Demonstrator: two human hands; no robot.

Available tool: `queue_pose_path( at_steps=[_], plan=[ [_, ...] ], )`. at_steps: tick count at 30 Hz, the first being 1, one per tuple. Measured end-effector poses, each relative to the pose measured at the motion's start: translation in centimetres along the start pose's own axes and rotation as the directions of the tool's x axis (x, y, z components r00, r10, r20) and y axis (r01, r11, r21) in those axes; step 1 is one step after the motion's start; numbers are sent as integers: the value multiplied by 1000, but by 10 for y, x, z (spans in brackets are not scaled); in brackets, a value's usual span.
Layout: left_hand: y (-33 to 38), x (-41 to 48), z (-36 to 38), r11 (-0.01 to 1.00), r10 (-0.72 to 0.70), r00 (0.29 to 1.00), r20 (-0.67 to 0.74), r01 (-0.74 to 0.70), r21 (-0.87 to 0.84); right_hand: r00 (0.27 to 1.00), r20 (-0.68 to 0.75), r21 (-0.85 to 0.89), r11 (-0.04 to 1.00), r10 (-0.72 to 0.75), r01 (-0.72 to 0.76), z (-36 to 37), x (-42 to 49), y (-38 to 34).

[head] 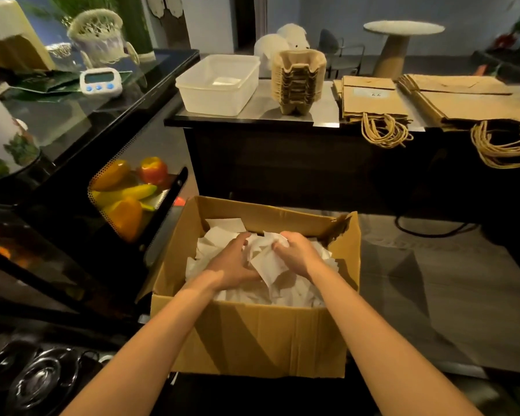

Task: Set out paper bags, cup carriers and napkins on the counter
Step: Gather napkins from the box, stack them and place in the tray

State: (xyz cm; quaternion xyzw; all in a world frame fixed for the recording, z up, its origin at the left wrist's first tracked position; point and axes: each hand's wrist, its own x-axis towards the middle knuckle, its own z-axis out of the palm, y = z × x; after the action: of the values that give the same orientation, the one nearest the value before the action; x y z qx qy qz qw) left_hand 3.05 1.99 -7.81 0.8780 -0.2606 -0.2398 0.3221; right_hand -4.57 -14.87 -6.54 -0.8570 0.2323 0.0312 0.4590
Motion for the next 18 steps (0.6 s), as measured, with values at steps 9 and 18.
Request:
queue_pose_path(
  at_steps=[9, 18],
  plan=[
    [4, -1, -7, 995, -36, 995, -95, 45, 93, 994, 80, -102, 992, 78, -70, -1, 0, 6],
    [0, -1, 2, 992, -112, 988, 103, 106, 64, 983, 182, -174, 985, 18, 14, 0, -9, 7]
  ],
)
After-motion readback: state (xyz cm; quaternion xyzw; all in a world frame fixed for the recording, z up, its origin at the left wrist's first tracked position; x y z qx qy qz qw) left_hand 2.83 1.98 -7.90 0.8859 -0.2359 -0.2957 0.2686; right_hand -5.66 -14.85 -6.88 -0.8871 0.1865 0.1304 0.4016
